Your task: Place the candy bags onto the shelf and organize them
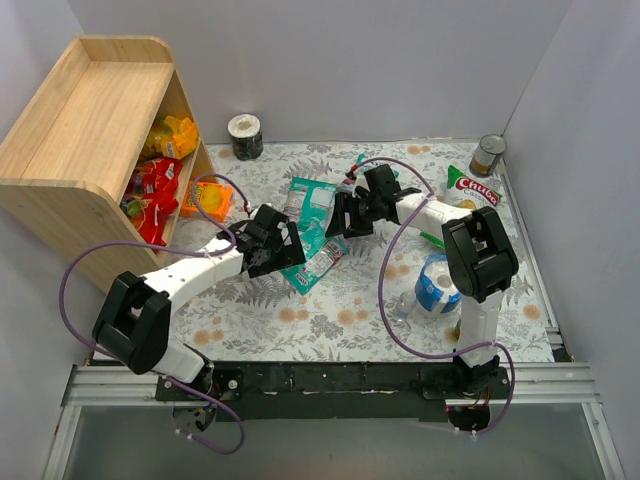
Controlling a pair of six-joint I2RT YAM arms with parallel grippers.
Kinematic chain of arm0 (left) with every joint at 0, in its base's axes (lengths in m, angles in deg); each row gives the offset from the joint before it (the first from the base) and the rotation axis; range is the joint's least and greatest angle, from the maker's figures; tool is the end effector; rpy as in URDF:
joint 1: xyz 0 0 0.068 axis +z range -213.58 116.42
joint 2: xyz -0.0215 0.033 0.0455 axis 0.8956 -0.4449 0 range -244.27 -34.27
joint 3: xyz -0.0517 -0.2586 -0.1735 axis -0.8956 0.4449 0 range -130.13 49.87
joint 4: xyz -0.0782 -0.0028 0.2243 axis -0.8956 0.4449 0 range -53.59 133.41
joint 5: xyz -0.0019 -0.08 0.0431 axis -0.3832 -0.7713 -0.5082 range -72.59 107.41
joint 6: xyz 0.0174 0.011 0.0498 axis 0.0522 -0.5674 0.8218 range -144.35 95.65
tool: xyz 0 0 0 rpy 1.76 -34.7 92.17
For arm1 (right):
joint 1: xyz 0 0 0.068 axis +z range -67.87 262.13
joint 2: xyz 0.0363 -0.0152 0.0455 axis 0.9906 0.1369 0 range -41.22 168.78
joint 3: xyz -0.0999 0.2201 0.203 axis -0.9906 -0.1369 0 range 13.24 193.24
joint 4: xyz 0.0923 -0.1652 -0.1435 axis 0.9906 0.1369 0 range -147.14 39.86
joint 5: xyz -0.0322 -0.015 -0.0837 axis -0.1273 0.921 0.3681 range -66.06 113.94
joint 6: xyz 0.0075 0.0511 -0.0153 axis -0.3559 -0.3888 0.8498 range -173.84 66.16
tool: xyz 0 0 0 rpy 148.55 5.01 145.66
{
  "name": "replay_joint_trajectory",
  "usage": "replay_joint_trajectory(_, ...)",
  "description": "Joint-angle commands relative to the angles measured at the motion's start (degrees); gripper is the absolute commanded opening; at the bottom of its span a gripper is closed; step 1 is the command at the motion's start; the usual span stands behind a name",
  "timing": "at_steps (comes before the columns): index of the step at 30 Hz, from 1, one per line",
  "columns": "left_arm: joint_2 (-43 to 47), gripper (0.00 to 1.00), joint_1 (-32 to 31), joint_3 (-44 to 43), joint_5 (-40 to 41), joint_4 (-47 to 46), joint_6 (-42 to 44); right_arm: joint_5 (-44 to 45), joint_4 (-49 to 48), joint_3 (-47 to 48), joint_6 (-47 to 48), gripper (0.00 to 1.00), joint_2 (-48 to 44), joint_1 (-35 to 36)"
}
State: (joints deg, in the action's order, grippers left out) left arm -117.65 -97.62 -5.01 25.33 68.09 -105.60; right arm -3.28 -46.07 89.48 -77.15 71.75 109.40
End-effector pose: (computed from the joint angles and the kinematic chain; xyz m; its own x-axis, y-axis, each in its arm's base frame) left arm 0.2184 -0.1415 0.2729 -0.6011 -0.7753 -0.1939 -0.6349 0.6107 -0.4732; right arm 0.3684 0.2081 0.2359 -0.8741 -0.0546 -0.4827 -0.3643 0.7310 0.5770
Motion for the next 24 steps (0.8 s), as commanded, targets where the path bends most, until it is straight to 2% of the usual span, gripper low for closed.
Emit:
replay_joint_trajectory(1, 0.8, 0.98, 0.7, 4.6, -3.4, -8.5, -1.1, -1.8, 3.4, 3.4, 6.2, 0.77, 0.4, -0.3)
replay_joint_trajectory(10, 1.6, 0.98, 0.8, 10.7, -4.9, -17.3, -1.3, -7.7, 3.3, 4.6, 13.2, 0.77, 5.4, 1.2)
replay_joint_trajectory(15, 0.9, 0.98, 0.8, 11.5, -4.7, -18.3, -1.3, -10.7, 1.9, 6.4, 15.0, 0.76, 8.2, 3.0)
replay_joint_trajectory(18, 0.6, 0.98, 0.8, 11.9, -4.2, -18.3, -1.1, -11.6, 2.6, 8.0, 14.8, 0.7, 9.8, 3.4)
replay_joint_trajectory(19, 0.6, 0.98, 0.8, 12.0, -4.1, -18.4, -1.2, -12.0, 2.5, 8.0, 14.3, 0.65, 10.1, 3.4)
replay_joint_trajectory(20, 0.5, 0.98, 0.8, 12.1, -3.9, -18.3, -1.1, -13.1, 1.9, 7.9, 13.9, 0.43, 10.3, 3.4)
replay_joint_trajectory(23, 0.5, 0.98, 1.0, 12.2, -3.8, -18.4, -0.7, -13.7, 2.1, 7.6, 11.0, 0.02, 11.2, 2.9)
replay_joint_trajectory(24, 0.7, 0.98, 1.2, 12.2, -3.8, -18.3, -0.6, -14.4, 1.8, 7.2, 9.9, 0.01, 11.2, 2.4)
